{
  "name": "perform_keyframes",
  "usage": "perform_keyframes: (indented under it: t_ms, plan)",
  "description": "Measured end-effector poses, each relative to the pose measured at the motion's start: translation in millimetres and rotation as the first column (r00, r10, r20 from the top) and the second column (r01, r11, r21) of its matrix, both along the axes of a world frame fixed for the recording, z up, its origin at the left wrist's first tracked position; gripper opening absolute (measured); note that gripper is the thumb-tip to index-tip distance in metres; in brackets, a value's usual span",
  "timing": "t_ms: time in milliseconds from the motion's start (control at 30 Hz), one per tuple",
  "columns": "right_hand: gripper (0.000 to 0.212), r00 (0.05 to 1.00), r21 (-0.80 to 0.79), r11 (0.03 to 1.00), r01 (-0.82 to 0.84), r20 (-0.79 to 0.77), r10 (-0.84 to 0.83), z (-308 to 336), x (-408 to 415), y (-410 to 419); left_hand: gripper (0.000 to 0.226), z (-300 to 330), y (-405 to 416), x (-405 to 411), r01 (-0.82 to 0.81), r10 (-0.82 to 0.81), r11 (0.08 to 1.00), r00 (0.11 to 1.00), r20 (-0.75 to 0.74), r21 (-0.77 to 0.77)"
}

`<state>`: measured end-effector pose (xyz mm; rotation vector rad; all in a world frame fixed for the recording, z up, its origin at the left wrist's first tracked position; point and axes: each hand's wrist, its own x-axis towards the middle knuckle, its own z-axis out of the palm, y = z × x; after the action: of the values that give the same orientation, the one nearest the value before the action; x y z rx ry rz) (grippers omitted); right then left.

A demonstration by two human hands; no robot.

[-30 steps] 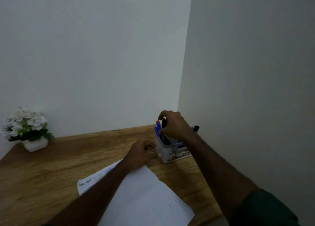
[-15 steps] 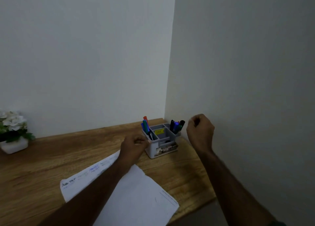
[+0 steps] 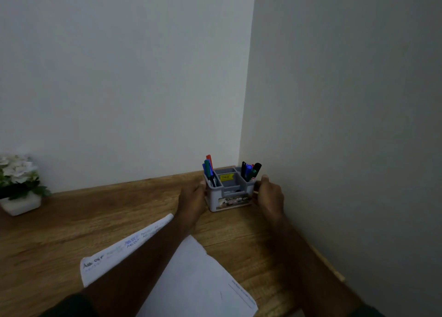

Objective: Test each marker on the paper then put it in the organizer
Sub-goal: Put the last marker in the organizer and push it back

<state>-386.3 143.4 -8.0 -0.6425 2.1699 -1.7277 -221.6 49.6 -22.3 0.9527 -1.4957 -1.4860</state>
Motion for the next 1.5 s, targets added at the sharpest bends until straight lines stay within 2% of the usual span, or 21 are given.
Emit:
perform_keyframes:
  t_ms: [100, 500, 600, 700, 800, 867, 933, 1033, 1100, 1200, 1300, 1367, 1500]
  plan:
    - [0.049, 0.999, 0.07, 0.998, 0.005, -0.045, -0.002, 2.4, -13.1, -25.8, 0.029, 1.6, -28.9, -16.6, 0.021, -0.021, 1.0, 1.0, -0.009, 0.016]
    - [0.05, 1.0, 0.106, 0.994, -0.019, 0.021, 0.017, 12.8, -53.8, -93.9, 0.026, 16.5, -94.6, -61.2, 0.086, -0.087, 0.994, 0.996, 0.005, 0.073]
    - [0.04, 1.0, 0.095, 0.995, -0.01, 0.009, 0.01, 10.0, -50.0, -86.8, 0.026, 13.0, -91.5, -52.9, 0.103, -0.1, 0.994, 0.989, 0.109, -0.021]
    - [0.025, 1.0, 0.101, 0.995, -0.004, -0.021, 0.006, 1.5, -28.6, -71.3, 0.035, 7.2, -81.2, -32.5, 0.127, -0.04, 0.961, 0.942, 0.332, -0.244]
    - [0.041, 0.998, 0.079, 0.996, -0.029, -0.052, 0.033, -4.4, 13.2, -53.0, 0.031, 0.8, -64.9, -3.8, 0.156, 0.025, 0.909, 0.905, 0.424, -0.386]
    - [0.037, 0.978, 0.112, 0.989, -0.094, -0.173, 0.113, -9.1, 44.1, -42.7, 0.023, -1.7, -52.8, 21.1, 0.147, 0.076, 0.875, 0.9, 0.43, -0.461]
    - [0.027, 0.912, 0.198, 0.962, -0.185, -0.33, 0.243, -13.7, 73.5, -31.9, 0.016, -4.1, -42.2, 48.0, 0.157, 0.099, 0.838, 0.899, 0.427, -0.523]
    - [0.016, 0.736, 0.278, 0.901, -0.333, -0.521, 0.432, -19.4, 110.6, -14.8, 0.017, -6.4, -25.6, 90.2, 0.176, 0.121, 0.81, 0.883, 0.453, -0.559]
    - [0.019, 0.608, 0.306, 0.829, -0.469, -0.569, 0.554, -21.6, 127.6, -4.6, 0.017, -5.5, -12.4, 115.4, 0.155, 0.153, 0.797, 0.883, 0.444, -0.584]
    - [0.026, 0.453, 0.434, 0.684, -0.587, -0.524, 0.721, -32.5, 146.4, 10.8, 0.017, -7.4, 16.3, 153.5, 0.095, 0.262, 0.74, 0.871, 0.416, -0.666]
    - [0.037, 0.402, 0.544, 0.662, -0.516, -0.529, 0.748, -47.6, 153.9, 17.2, 0.024, -17.4, 45.5, 181.8, 0.061, 0.431, 0.683, 0.771, 0.469, -0.728]
    - [0.041, 0.39, 0.561, 0.688, -0.461, -0.569, 0.724, -51.1, 157.4, 17.6, 0.035, -25.6, 58.6, 194.2, 0.071, 0.49, 0.701, 0.675, 0.551, -0.71]
    - [0.047, 0.366, 0.64, 0.679, -0.36, -0.572, 0.734, -51.6, 155.7, 10.6, 0.069, -40.3, 58.7, 205.2, 0.242, 0.377, 0.794, 0.525, 0.763, -0.558]
